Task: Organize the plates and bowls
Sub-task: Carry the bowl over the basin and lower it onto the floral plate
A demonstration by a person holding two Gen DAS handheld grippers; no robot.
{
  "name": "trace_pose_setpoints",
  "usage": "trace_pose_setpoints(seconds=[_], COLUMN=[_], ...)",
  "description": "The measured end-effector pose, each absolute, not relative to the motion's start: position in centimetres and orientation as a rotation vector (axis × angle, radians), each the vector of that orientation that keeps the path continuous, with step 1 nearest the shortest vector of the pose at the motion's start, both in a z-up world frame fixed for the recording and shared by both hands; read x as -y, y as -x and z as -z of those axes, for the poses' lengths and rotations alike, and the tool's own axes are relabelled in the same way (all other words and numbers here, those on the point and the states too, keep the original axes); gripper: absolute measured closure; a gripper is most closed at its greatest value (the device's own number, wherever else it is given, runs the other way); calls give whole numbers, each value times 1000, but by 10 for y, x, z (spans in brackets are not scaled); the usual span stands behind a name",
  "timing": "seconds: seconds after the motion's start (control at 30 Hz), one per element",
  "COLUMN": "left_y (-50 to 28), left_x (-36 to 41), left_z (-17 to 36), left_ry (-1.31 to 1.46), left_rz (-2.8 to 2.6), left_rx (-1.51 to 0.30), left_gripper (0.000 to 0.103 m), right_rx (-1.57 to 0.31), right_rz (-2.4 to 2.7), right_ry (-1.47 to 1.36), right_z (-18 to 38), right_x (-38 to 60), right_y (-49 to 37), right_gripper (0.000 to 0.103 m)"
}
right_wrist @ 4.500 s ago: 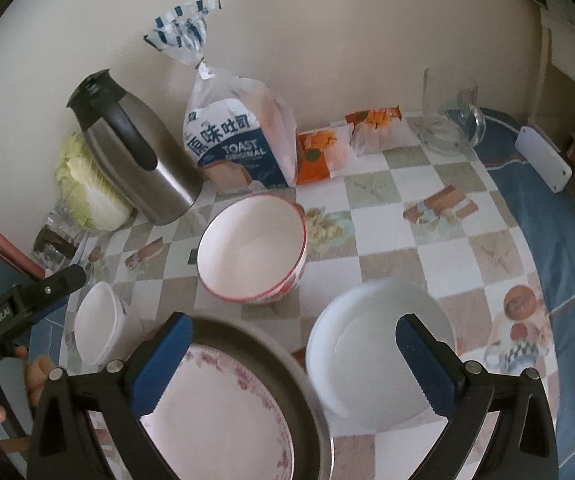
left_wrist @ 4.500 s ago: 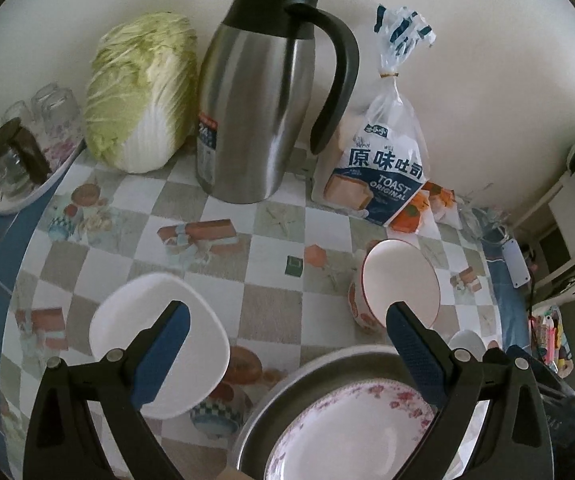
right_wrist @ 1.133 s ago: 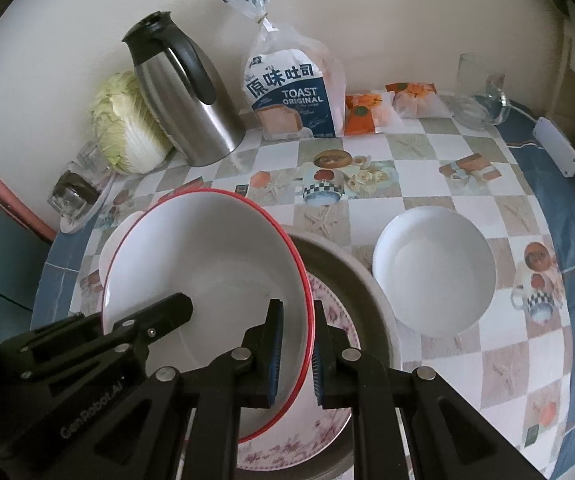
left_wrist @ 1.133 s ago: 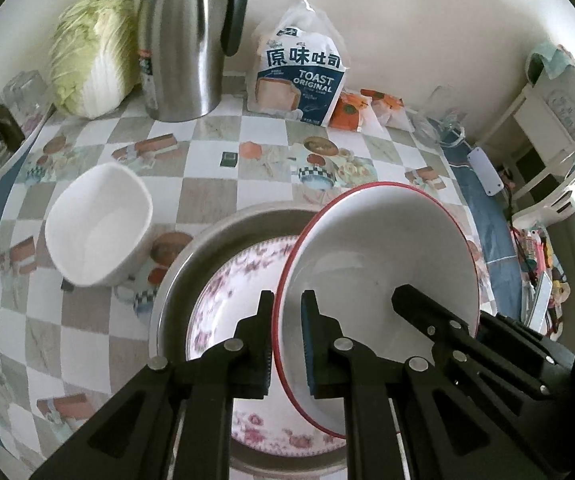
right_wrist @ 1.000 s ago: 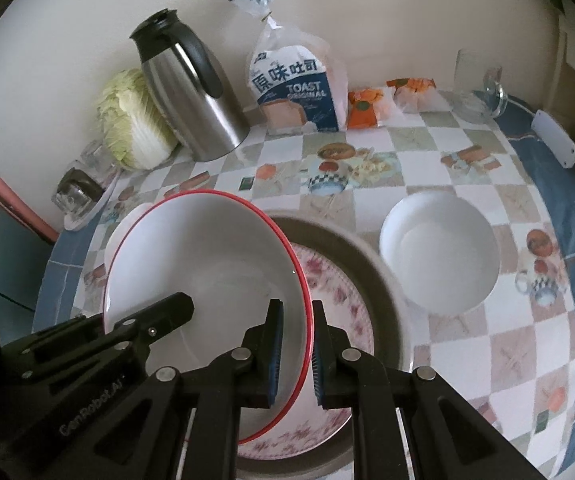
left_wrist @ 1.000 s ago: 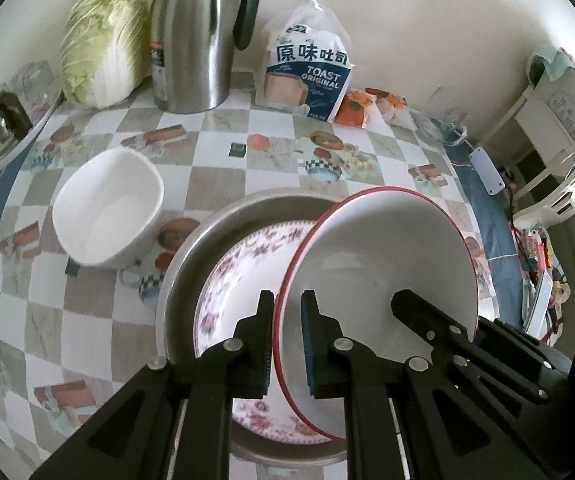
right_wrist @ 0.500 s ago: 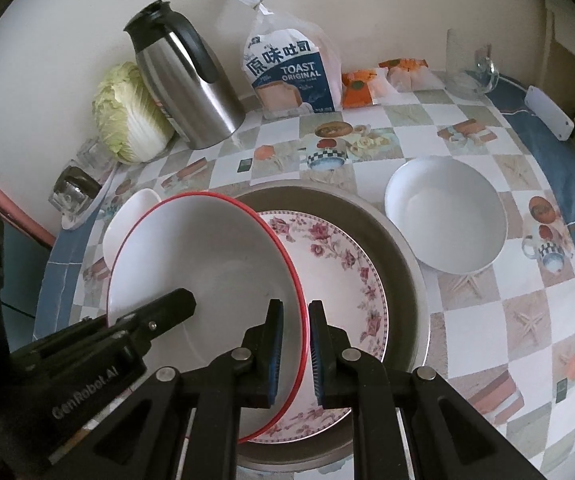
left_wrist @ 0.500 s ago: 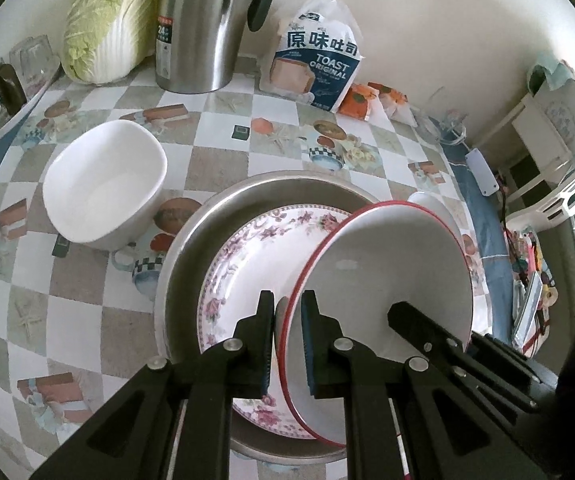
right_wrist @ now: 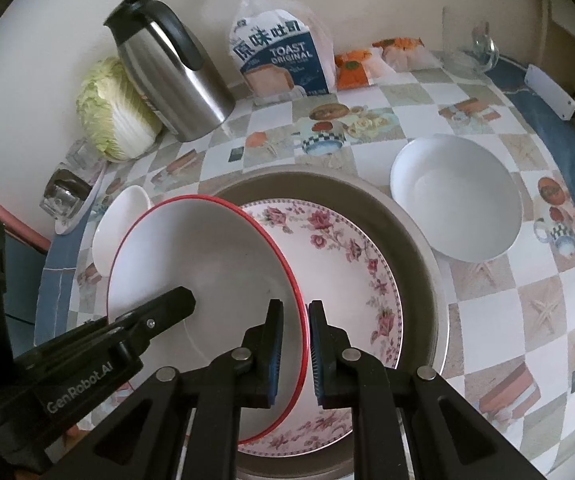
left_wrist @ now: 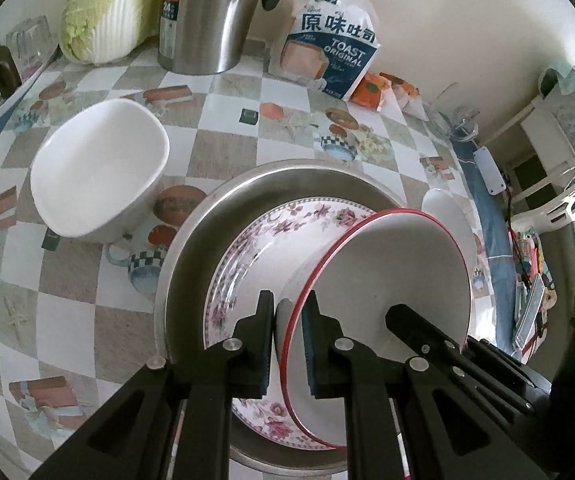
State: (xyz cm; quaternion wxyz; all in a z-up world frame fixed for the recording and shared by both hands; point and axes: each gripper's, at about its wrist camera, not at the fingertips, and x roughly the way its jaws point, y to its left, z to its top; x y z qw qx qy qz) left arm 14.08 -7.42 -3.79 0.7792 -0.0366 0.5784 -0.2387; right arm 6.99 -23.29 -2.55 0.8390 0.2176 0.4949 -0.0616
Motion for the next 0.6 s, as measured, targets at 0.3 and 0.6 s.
trace_pose_setpoints(seconds=[0.3, 0.6], left_y=[-144, -146], left_x=[76, 77], left_z=[49, 55], left_ry=[77, 77], left_rz=[503, 501], left_rx=[-1280, -1291], left_gripper=[90, 90], right_rx=[-1080, -1086], right_rz=[134, 138], right_ry=[-471, -474], right_z=[36, 39], right_x=[234, 235], right_y=[-76, -78], right_gripper=[89, 89])
